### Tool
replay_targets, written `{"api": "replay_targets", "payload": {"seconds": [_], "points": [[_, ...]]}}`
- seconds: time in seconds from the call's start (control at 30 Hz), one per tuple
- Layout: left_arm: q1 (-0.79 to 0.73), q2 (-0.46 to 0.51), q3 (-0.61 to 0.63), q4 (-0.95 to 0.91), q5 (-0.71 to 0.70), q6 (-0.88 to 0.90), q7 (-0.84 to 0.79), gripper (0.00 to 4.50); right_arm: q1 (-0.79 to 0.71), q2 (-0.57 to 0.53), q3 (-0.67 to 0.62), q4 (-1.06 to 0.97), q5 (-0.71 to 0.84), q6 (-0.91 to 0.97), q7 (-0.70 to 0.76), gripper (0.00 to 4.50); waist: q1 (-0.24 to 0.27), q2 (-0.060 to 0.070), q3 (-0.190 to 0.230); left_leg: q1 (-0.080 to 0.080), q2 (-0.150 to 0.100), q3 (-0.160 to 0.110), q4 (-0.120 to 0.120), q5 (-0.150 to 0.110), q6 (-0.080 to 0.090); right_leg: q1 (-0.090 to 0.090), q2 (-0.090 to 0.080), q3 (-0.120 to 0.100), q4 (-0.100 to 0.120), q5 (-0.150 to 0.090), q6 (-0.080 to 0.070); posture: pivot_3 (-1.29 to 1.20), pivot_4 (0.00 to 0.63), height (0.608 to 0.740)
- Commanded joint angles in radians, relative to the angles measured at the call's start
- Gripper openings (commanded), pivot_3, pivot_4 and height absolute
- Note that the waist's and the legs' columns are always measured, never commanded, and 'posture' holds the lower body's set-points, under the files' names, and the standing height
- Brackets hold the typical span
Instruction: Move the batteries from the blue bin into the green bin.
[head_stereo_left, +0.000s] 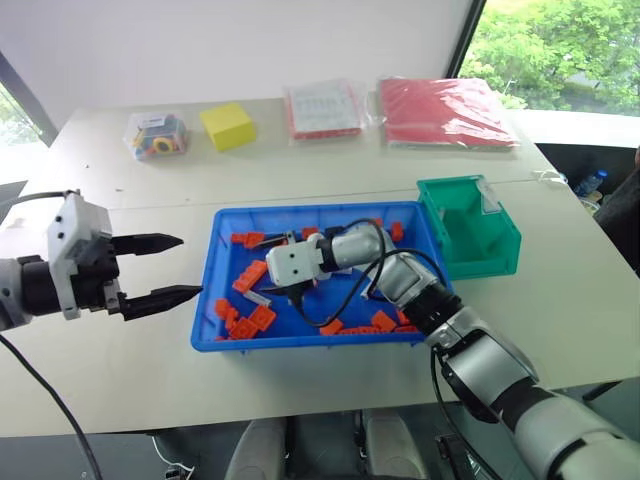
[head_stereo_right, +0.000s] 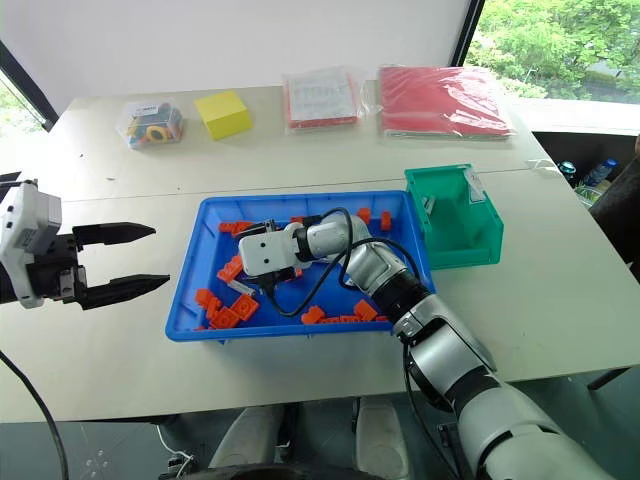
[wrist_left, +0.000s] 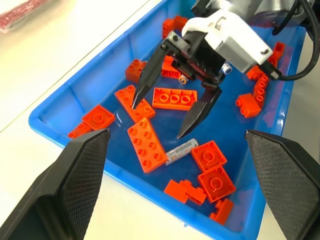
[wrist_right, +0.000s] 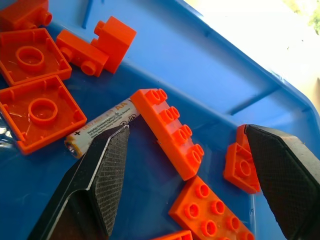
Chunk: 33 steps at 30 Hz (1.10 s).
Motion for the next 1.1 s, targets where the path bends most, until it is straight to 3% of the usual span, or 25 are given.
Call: {"api": "replay_targets", "payload": {"seconds": [0.03, 0.2, 0.23, 0.33, 0.5, 0.73, 1.0, 1.1], "points": [[-0.016, 0.013, 0.024, -0.005, -0.012, -0.004, -0.002, 4.50, -0.041, 0.026, -0.004, 0.064, -0.041, -0.076, -0.070, 3.77, 0.000, 0.000, 0.000, 0.000, 0.000, 0.000, 0.000, 0.000, 0.000, 0.000, 0.000, 0.000, 0.000, 0.000, 0.000, 0.00, 0.150, 0.736], [-0.035, 0.010, 0.011, 0.007, -0.011, -0.010, -0.003, 4.50, -0.081, 0.055, -0.004, 0.193, -0.081, -0.159, -0.127, 3.77, 0.000, 0.000, 0.000, 0.000, 0.000, 0.000, 0.000, 0.000, 0.000, 0.000, 0.000, 0.000, 0.000, 0.000, 0.000, 0.00, 0.150, 0.736], [-0.038, 0.009, 0.009, 0.010, -0.010, -0.012, -0.004, 4.50, -0.086, 0.062, -0.008, 0.210, -0.081, -0.168, -0.135, 3.53, 0.000, 0.000, 0.000, 0.000, 0.000, 0.000, 0.000, 0.000, 0.000, 0.000, 0.000, 0.000, 0.000, 0.000, 0.000, 0.00, 0.150, 0.736], [-0.046, 0.007, 0.003, 0.019, -0.005, -0.016, -0.008, 4.50, -0.096, 0.076, -0.019, 0.243, -0.076, -0.185, -0.144, 2.47, -0.001, 0.000, 0.000, 0.000, 0.000, 0.000, 0.000, 0.000, 0.000, 0.000, 0.000, 0.000, 0.000, 0.000, 0.000, 0.00, 0.150, 0.736], [-0.049, 0.006, 0.000, 0.034, 0.004, -0.029, -0.018, 4.50, -0.071, 0.082, -0.031, 0.194, -0.046, -0.157, -0.104, 0.02, -0.001, 0.000, 0.000, 0.000, 0.000, 0.000, 0.000, 0.000, 0.000, 0.000, 0.000, 0.000, 0.000, 0.000, 0.000, 0.00, 0.150, 0.736], [-0.061, 0.005, -0.018, 0.056, 0.013, -0.051, -0.028, 4.50, -0.036, 0.067, -0.079, 0.049, 0.004, -0.032, -0.070, 0.02, 0.000, 0.000, 0.000, 0.000, 0.000, 0.000, 0.000, 0.000, 0.000, 0.000, 0.000, 0.000, 0.000, 0.000, 0.000, 0.00, 0.150, 0.736], [-0.096, 0.005, -0.054, 0.083, 0.025, -0.074, -0.034, 4.50, -0.094, -0.030, -0.121, 0.128, -0.089, -0.040, -0.222, 0.02, 0.002, 0.000, 0.000, 0.000, 0.000, 0.000, 0.000, 0.000, 0.000, 0.000, 0.000, 0.000, 0.000, 0.000, 0.000, 0.00, 0.150, 0.736], [-0.105, 0.003, -0.063, 0.090, 0.029, -0.078, -0.037, 4.50, -0.103, -0.068, -0.122, 0.177, -0.109, -0.060, -0.259, 1.10, 0.001, 0.000, 0.000, 0.000, 0.000, 0.000, 0.000, 0.000, 0.000, 0.000, 0.000, 0.000, 0.000, 0.000, 0.000, 0.00, 0.150, 0.736]]}}
